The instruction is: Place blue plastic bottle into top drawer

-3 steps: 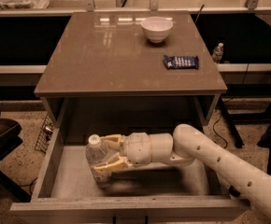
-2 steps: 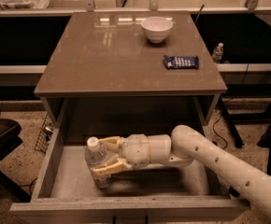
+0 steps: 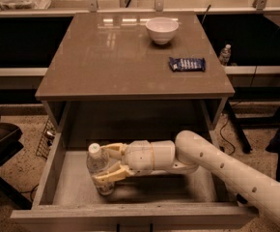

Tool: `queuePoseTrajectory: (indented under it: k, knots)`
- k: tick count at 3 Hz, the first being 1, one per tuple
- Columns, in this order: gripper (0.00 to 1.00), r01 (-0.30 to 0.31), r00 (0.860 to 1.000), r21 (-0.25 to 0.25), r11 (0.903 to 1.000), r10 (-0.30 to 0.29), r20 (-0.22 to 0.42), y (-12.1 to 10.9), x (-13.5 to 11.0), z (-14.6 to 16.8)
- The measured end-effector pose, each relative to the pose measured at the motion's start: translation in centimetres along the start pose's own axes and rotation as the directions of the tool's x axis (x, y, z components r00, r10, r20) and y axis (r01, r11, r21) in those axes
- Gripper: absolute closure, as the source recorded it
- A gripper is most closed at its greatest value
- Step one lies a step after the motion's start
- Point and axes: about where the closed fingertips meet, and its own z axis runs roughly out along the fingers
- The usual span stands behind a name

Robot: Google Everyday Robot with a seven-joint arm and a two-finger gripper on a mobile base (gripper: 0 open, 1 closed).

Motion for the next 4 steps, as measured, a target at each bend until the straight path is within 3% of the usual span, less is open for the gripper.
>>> queuePoseTrajectory:
  k: [2,3,4]
  knots:
    - [0.13,0.001,1.0,-0.008,1.0,-0.001,0.001,0.17,-0.08,0.32]
    - [0.0,0.001,1.0,-0.011,0.9999,-0.001,0.002,0.24,-0.13,0.47]
    - [0.0,0.001,1.0,-0.012,0.9999,-0.001,0.002,0.25,-0.13,0.47]
